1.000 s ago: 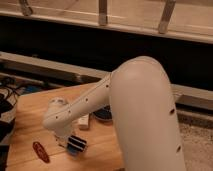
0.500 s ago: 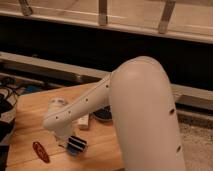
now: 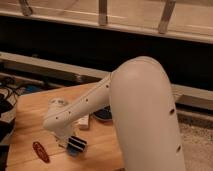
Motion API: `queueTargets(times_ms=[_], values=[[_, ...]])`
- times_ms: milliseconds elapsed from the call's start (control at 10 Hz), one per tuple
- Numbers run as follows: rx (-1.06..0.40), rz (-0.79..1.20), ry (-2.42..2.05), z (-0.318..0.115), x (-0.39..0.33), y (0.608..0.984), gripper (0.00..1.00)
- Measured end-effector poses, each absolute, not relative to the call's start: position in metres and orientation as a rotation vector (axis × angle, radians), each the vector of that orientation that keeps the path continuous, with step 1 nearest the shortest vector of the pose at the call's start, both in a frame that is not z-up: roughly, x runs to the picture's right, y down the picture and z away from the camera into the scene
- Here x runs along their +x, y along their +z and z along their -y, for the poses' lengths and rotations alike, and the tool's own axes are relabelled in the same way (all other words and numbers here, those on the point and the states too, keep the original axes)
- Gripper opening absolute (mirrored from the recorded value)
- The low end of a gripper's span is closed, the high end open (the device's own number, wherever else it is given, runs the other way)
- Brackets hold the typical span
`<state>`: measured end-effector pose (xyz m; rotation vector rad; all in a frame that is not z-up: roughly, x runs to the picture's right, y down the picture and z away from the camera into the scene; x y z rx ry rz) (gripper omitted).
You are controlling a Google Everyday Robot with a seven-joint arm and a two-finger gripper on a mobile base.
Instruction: Place the eraser on the white sponge
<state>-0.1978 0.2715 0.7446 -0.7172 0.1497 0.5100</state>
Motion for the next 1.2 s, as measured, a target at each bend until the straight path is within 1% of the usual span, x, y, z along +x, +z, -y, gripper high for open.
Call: queueTargets(times_ms=[600,700,900,1000,1200], values=[[-0.717,-0.148,0.505,-0.2731,-0.1978,0.7437,0.22],[-0.717,-0.148,0.503,-0.274,-0.1975,0.7439,0.28],[-0.717,-0.148,0.504,-0.274,-0.1974,0.7436,0.41],[-0.718,-0.148,0.504,-0.2741,-0.1976,0.7432,0.43],[-0.716,-0.149,0.502,-0.2751,-0.197,0.7434,0.43]])
